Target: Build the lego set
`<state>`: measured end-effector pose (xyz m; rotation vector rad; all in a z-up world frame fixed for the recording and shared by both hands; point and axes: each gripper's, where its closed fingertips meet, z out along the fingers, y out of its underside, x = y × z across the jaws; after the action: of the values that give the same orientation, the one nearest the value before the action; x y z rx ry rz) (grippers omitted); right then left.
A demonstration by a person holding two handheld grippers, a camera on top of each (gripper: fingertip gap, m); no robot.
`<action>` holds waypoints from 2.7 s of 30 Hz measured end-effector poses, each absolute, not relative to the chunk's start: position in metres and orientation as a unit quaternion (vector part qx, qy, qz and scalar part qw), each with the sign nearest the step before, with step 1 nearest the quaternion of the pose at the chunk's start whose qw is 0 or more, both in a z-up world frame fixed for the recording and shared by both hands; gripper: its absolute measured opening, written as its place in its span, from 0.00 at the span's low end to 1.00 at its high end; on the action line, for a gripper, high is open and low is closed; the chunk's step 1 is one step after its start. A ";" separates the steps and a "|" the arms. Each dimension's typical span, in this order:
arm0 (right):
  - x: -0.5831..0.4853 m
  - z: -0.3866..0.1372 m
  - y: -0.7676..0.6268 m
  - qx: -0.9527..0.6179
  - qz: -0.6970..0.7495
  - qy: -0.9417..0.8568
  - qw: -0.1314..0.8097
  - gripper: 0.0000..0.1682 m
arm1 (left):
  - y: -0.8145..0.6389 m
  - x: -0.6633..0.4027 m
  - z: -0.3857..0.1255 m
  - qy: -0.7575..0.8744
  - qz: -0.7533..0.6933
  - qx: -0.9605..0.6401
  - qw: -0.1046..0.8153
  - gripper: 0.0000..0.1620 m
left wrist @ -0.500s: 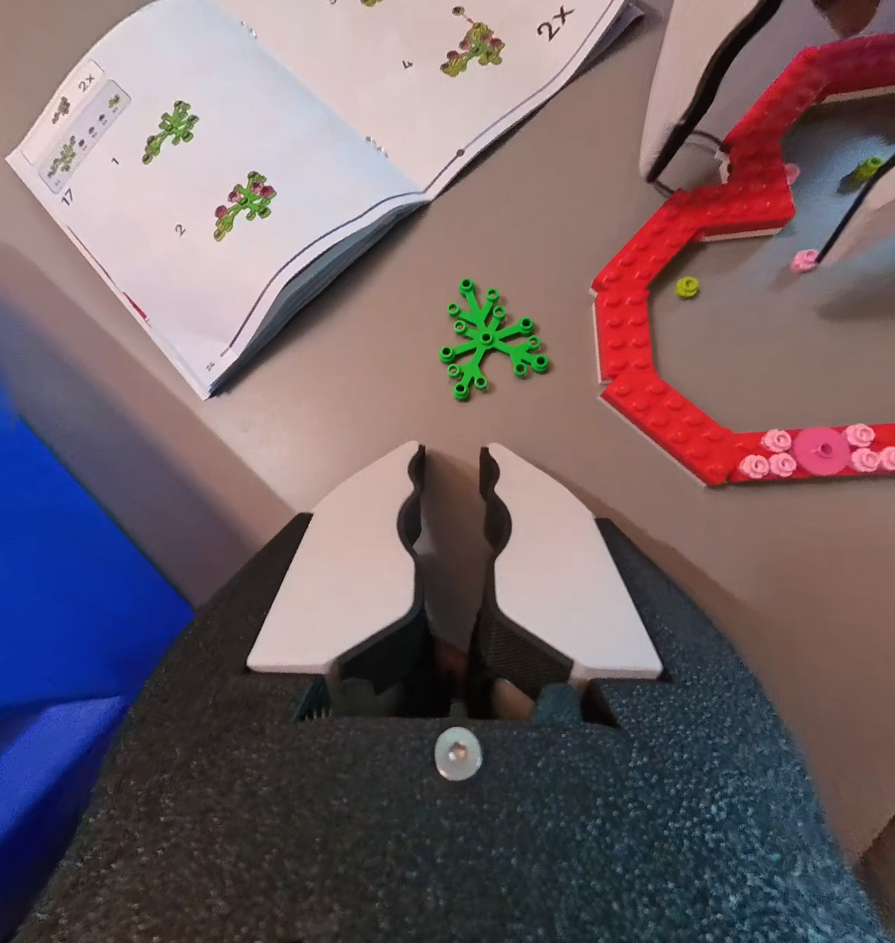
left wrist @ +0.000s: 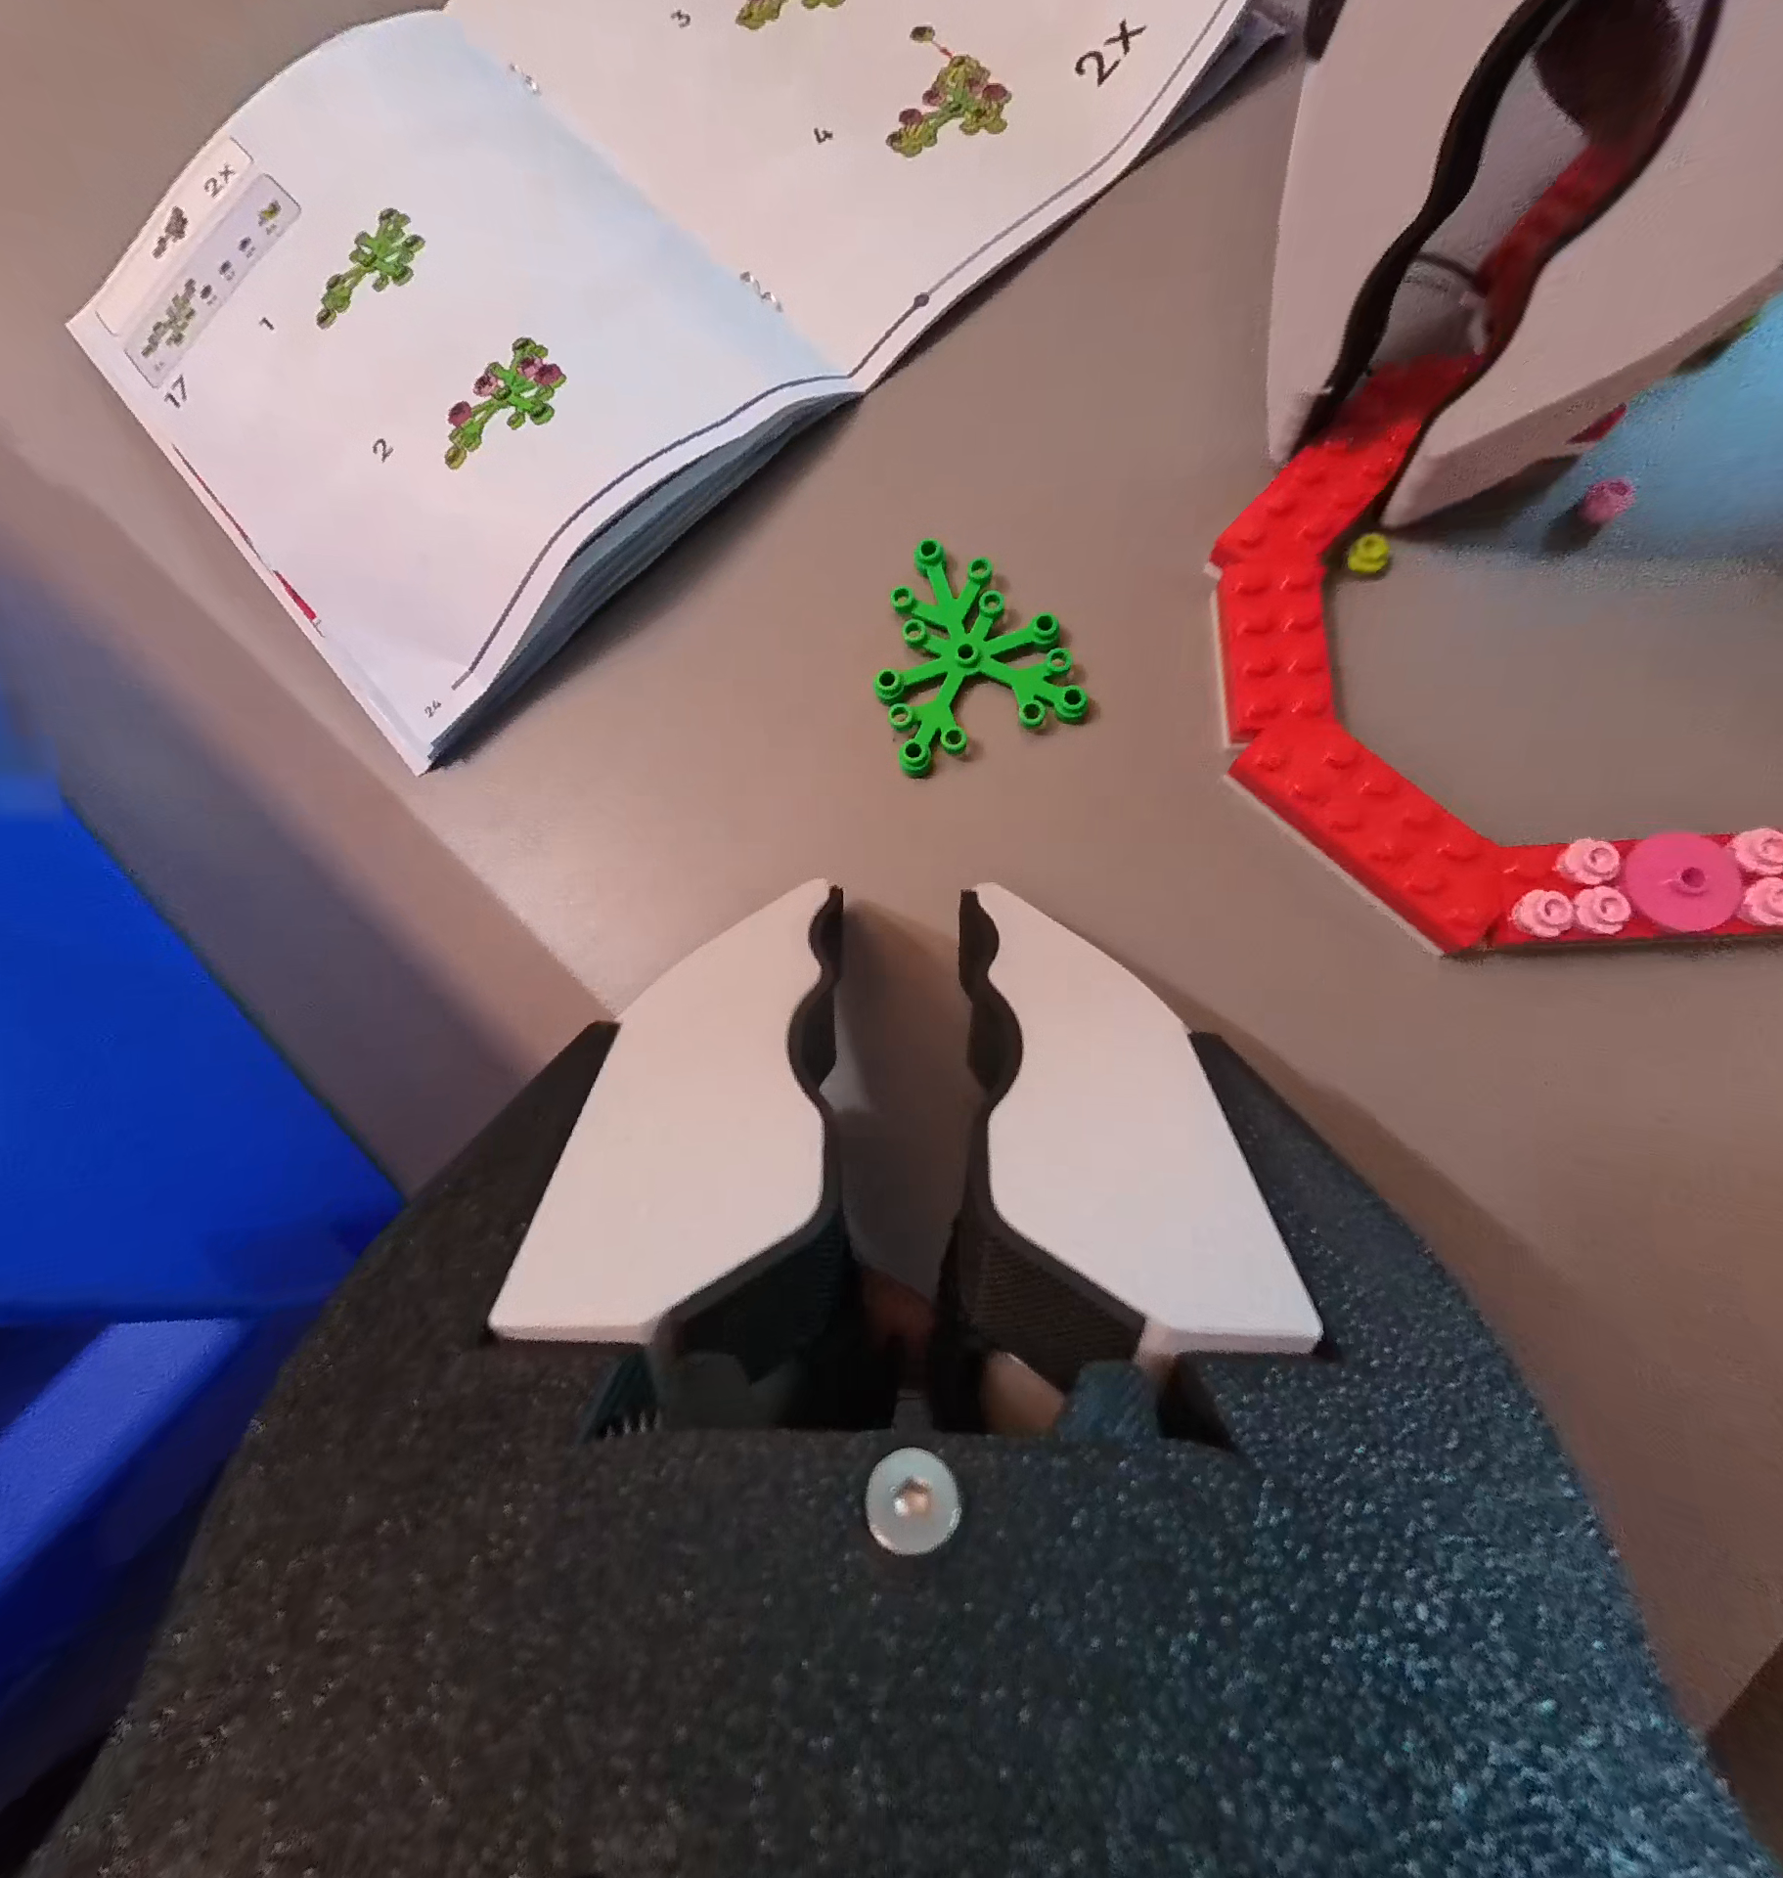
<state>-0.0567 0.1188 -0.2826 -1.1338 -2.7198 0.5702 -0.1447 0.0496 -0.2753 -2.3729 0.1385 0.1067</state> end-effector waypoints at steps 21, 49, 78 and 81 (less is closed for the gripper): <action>-0.027 -0.283 0.159 -0.315 0.147 -0.936 0.048 0.10 | 0.085 -0.135 -0.276 0.093 -0.007 -0.915 0.393 0.16; -0.010 -0.085 0.167 -0.354 0.637 -0.484 0.484 0.43 | 0.091 -0.108 -0.206 0.190 0.026 -0.749 0.634 0.23; 0.113 -0.101 0.342 -0.560 0.117 -0.701 0.426 0.00 | 0.078 -0.124 -0.156 0.082 -0.040 -0.628 0.773 0.03; 0.084 -0.121 0.371 -0.590 0.202 -0.721 0.303 0.05 | 0.087 -0.120 -0.153 0.091 -0.028 -0.631 0.770 0.05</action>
<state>0.0844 0.3707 -0.1212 -1.5633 -1.9098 0.5362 -0.1196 0.0869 -0.1527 -1.3694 0.1967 -0.0601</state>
